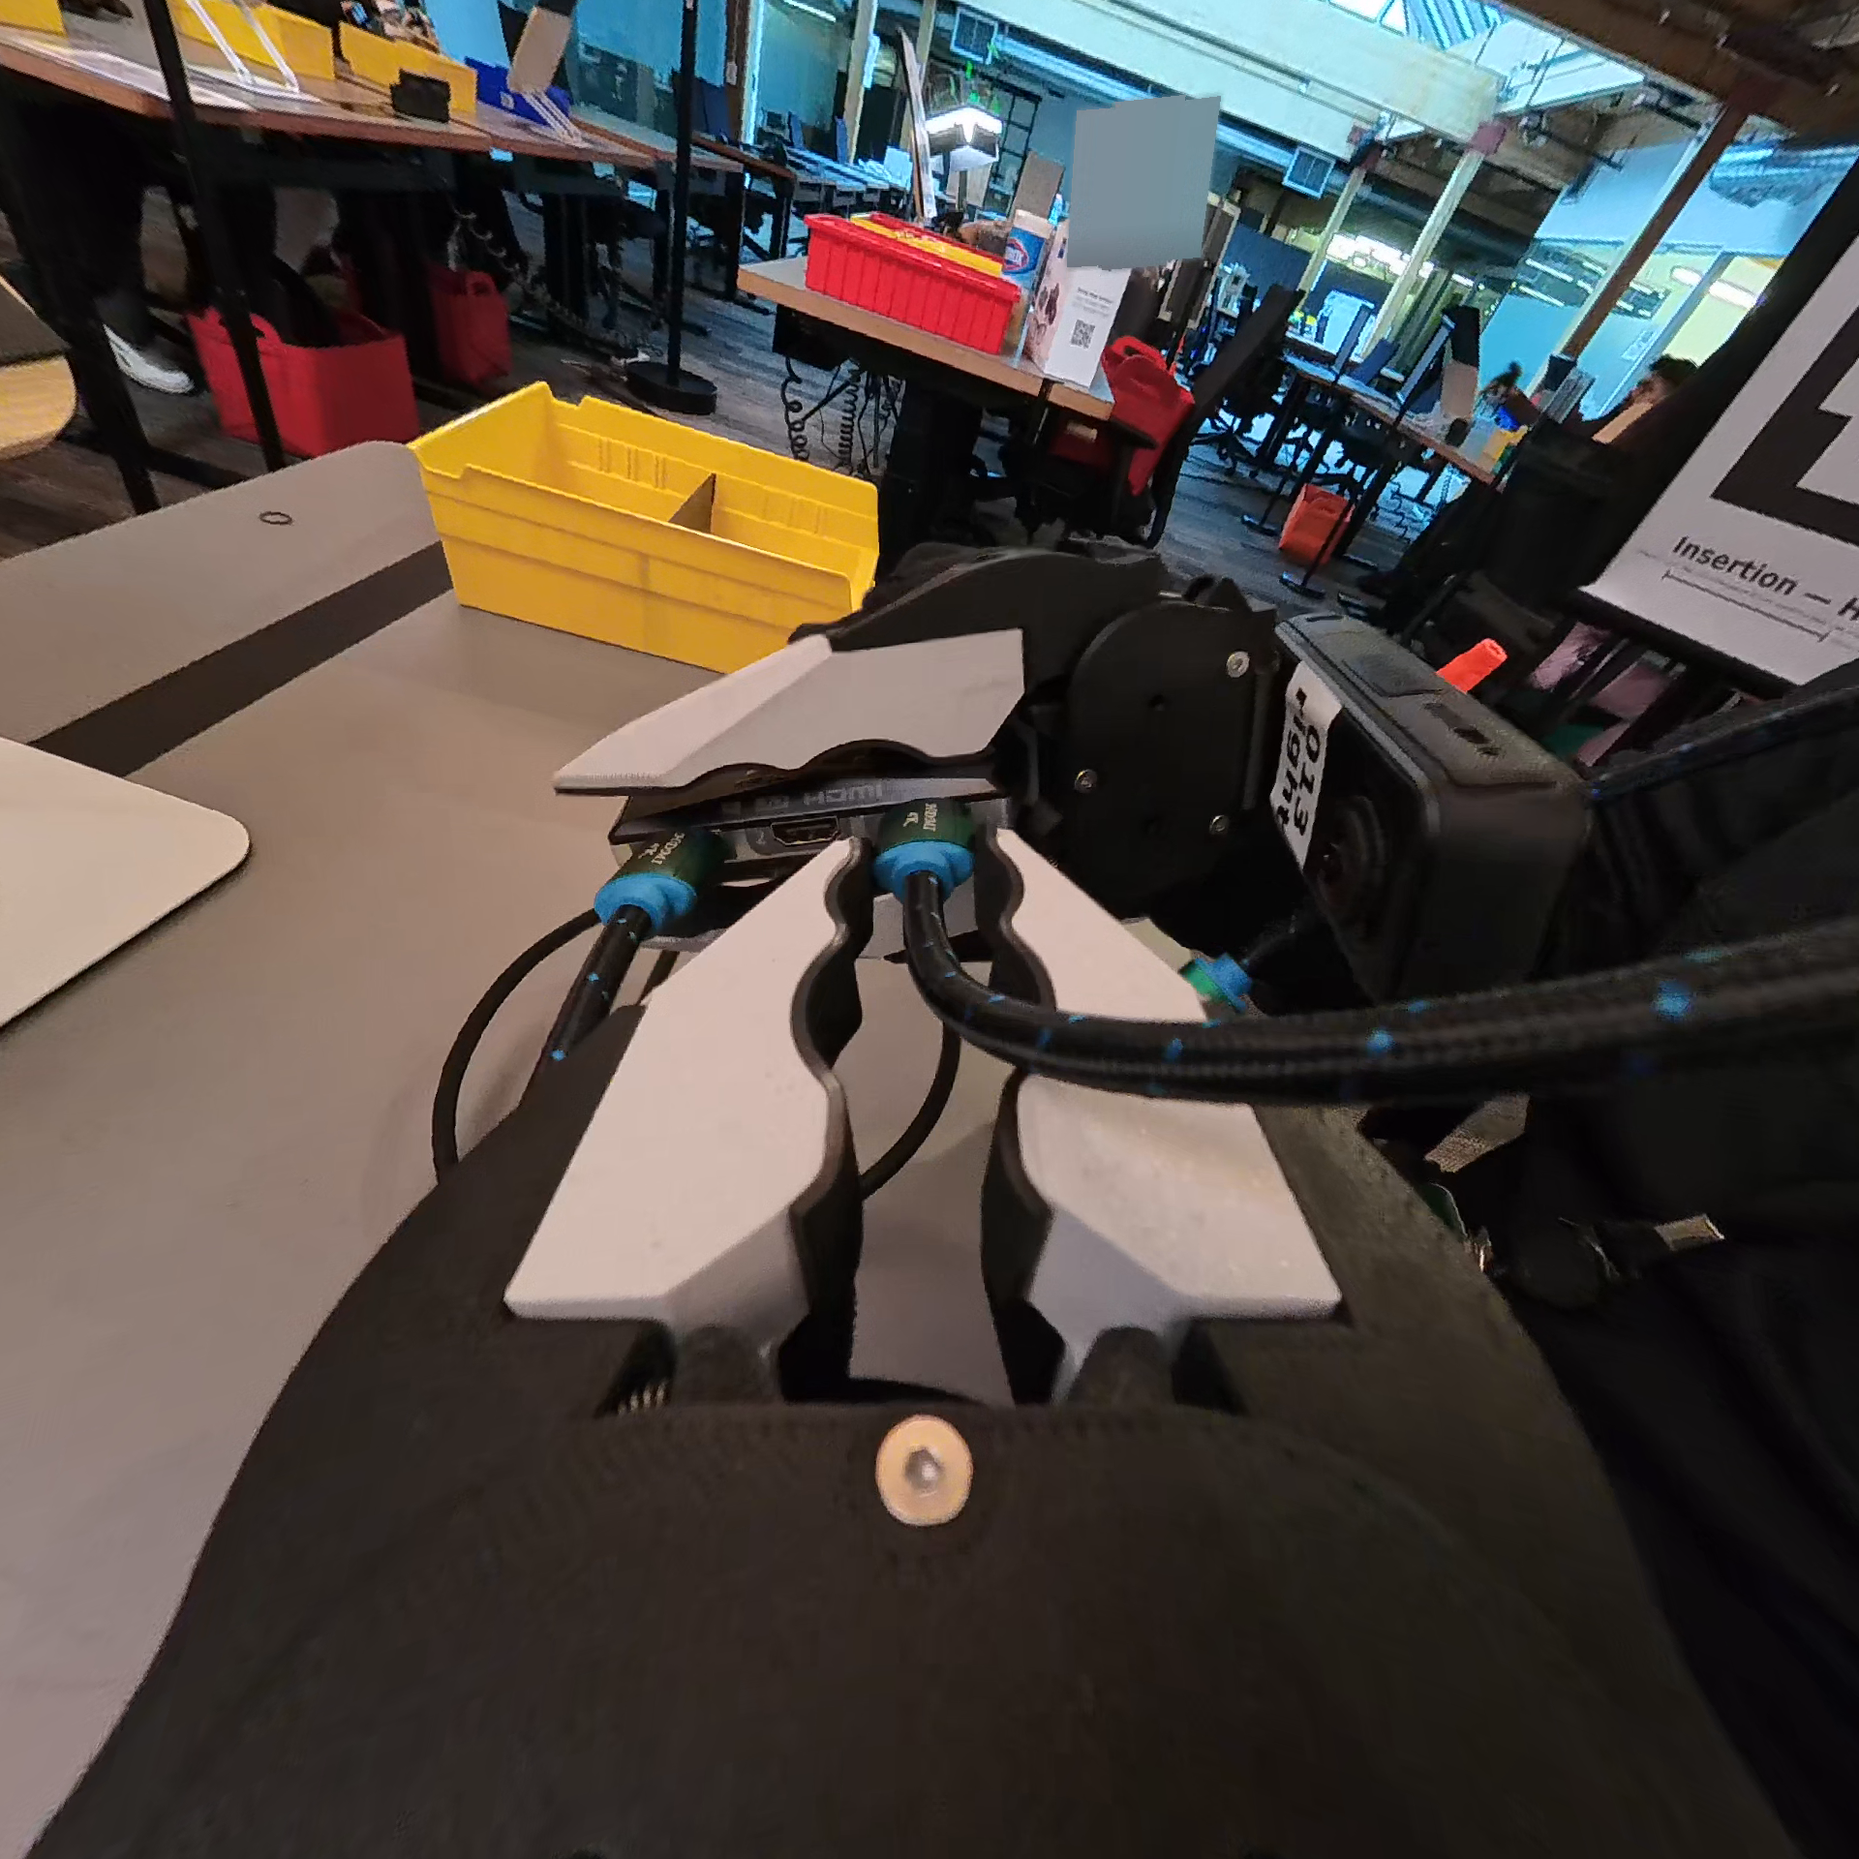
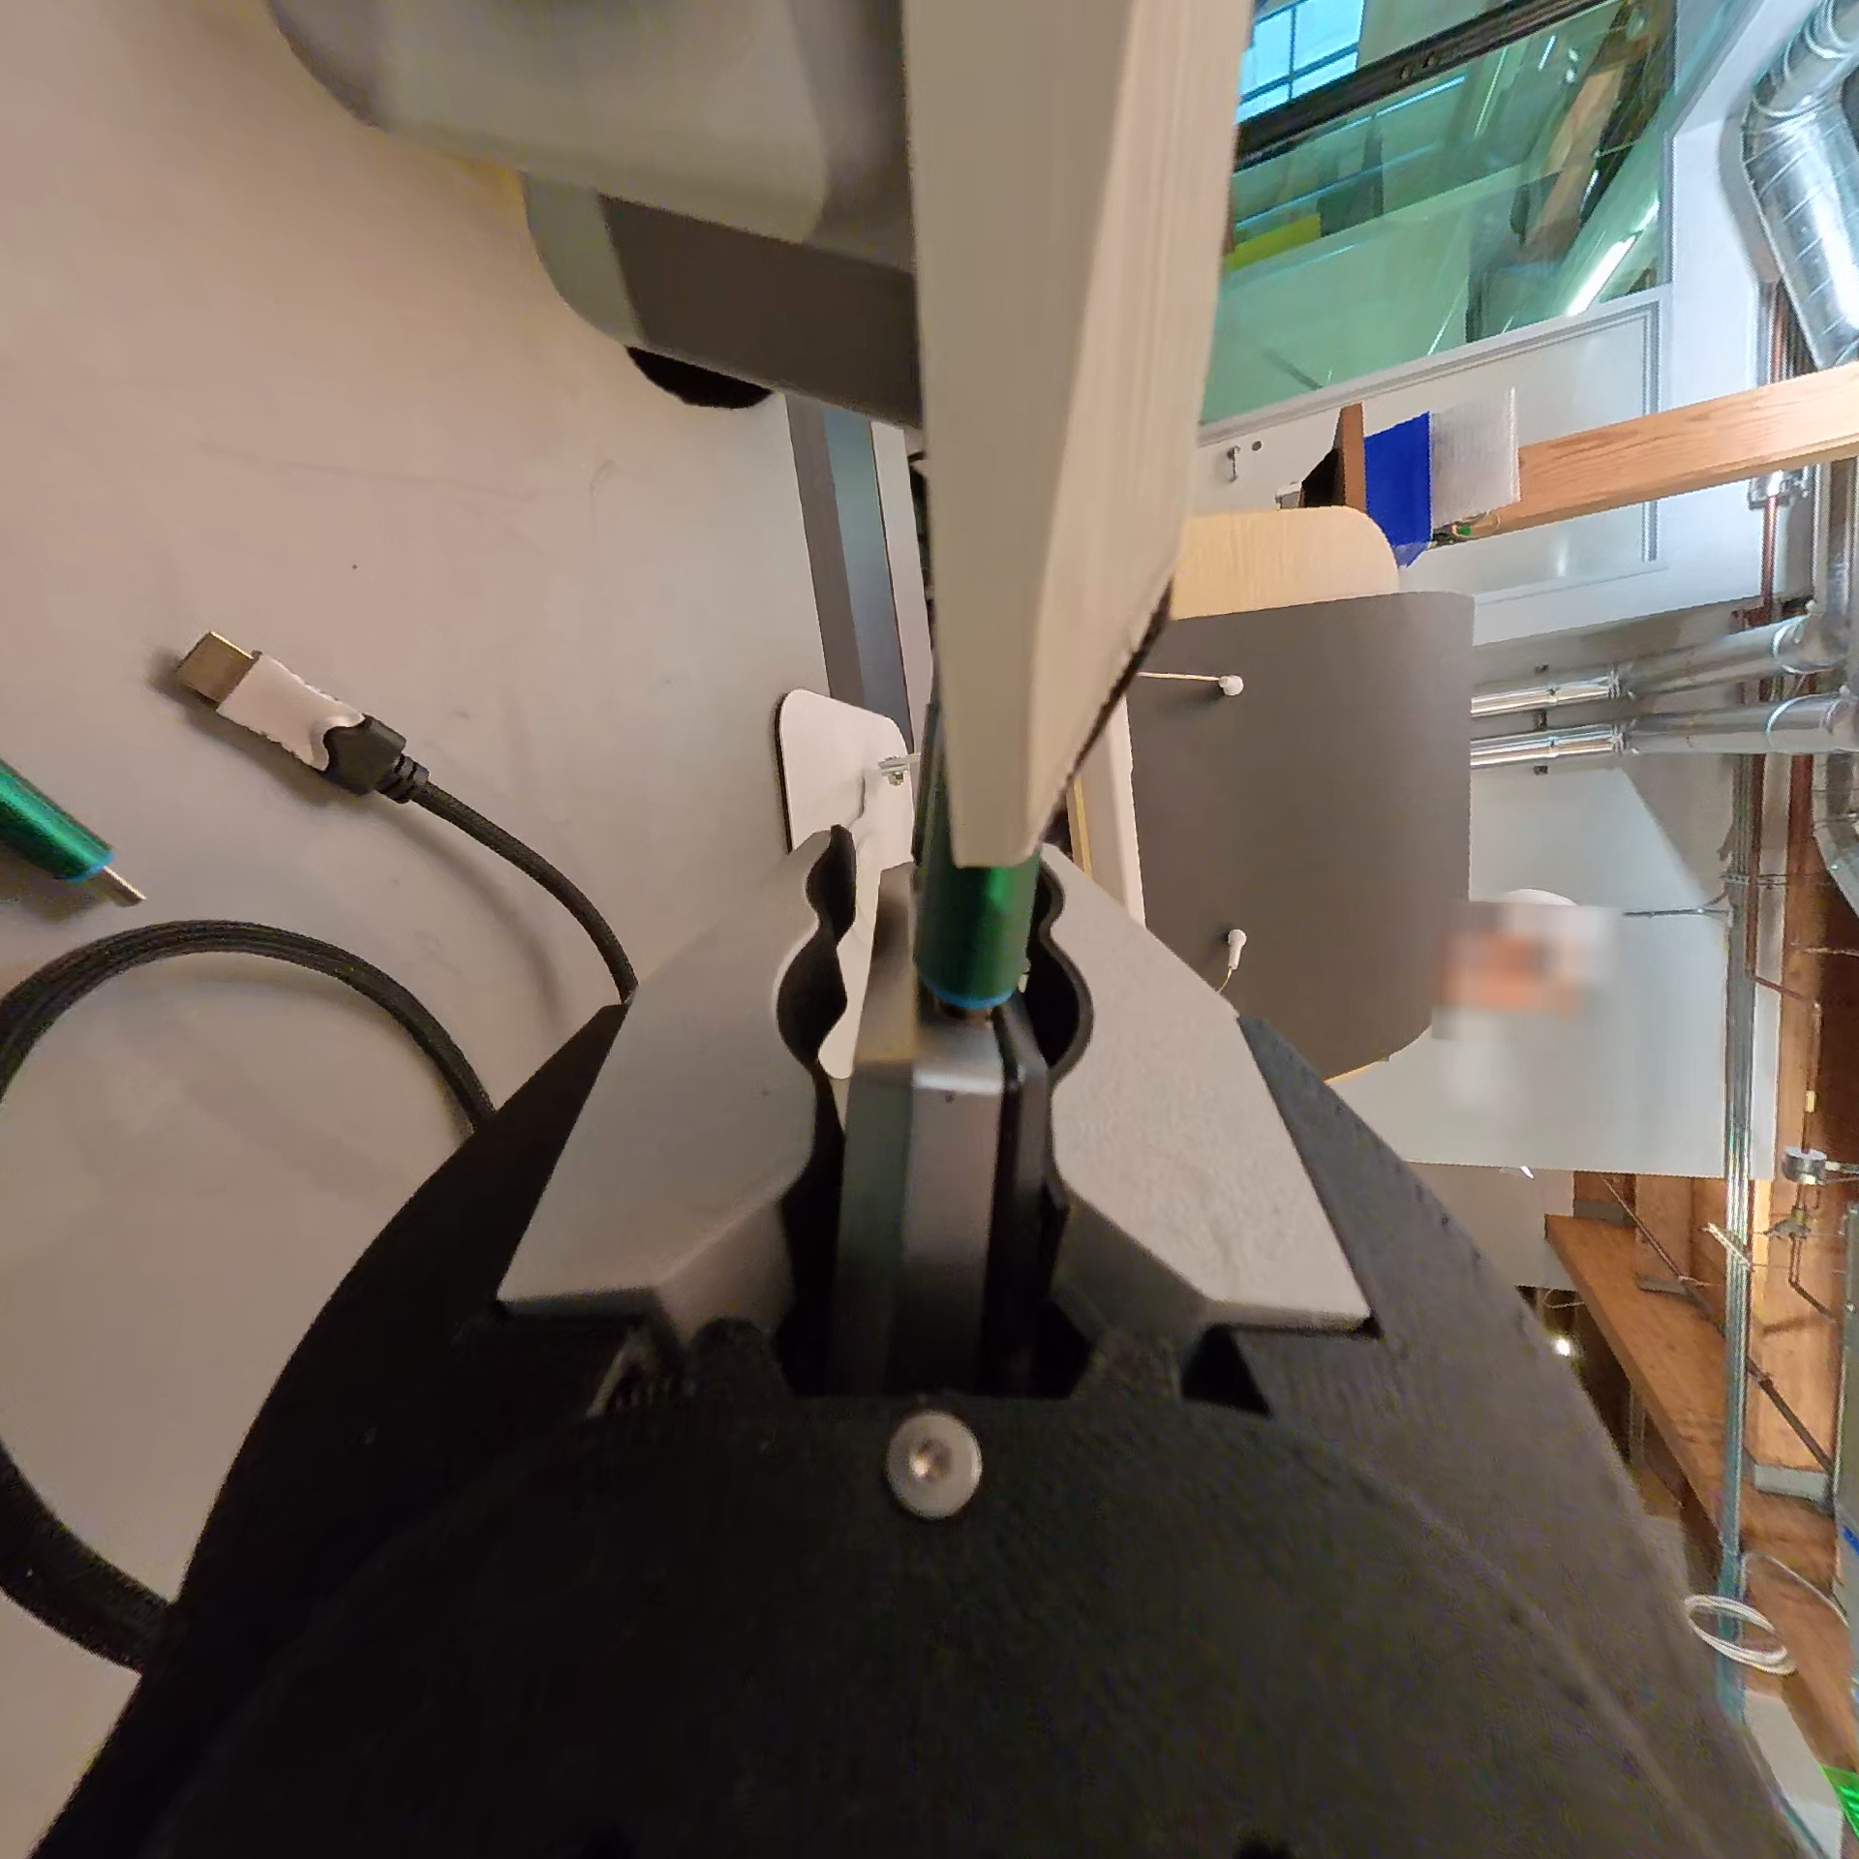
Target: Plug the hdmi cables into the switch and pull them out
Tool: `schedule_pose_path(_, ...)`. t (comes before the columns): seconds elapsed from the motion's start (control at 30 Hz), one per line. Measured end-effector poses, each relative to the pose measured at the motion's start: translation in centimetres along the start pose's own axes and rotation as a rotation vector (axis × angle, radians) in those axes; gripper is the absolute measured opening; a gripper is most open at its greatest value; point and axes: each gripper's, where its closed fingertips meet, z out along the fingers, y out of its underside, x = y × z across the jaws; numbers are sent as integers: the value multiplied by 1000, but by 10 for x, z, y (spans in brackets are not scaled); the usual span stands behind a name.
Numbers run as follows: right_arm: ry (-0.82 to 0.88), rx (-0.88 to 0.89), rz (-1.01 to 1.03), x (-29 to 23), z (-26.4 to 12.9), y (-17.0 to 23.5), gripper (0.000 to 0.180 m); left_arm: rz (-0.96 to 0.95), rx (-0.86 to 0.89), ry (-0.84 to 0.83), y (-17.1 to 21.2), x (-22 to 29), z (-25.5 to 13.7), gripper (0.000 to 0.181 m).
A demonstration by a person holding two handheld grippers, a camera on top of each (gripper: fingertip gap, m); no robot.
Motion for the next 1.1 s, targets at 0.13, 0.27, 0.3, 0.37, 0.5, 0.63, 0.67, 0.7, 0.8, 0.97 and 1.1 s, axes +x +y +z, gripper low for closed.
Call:
schedule_pose_path(0.13,-21,-10,-2,-7,4,3,31,-9,-13,-11,5,-4,1,19)
schedule_pose_path(0.27,-58,-8,19,-21,14,7,32,39,-95,-48,18,-14,3,18)
schedule_pose_path(0.3,-59,-10,28,-22,15,8,32,32,-106,-53,19,-16,2,18)
schedule_pose_path(0.37,-64,-19,36,-22,17,12,32,62,-115,-75,20,-19,1,19)
schedule_pose_path(0.5,-87,-52,57,-25,20,27,32,80,-99,-109,11,-26,-11,10)
schedule_pose_path(0.63,-123,-93,110,-26,21,41,32,107,-93,-173,4,-38,-24,13)
schedule_pose_path(0.67,-132,-102,129,-26,22,45,32,104,-77,-179,0,-39,-27,13)
schedule_pose_path(0.7,-131,-114,147,-23,22,51,32,113,-53,-201,-6,-43,-32,15)
schedule_pose_path(0.8,-119,-156,197,-12,20,72,32,114,38,-240,-28,-49,-53,15)
schedule_pose_path(0.97,-85,-194,356,21,9,112,32,83,184,-326,-57,-67,-95,14)
schedule_pose_path(1.1,-14,-212,478,61,-9,149,32,65,173,-350,-52,-78,-103,14)
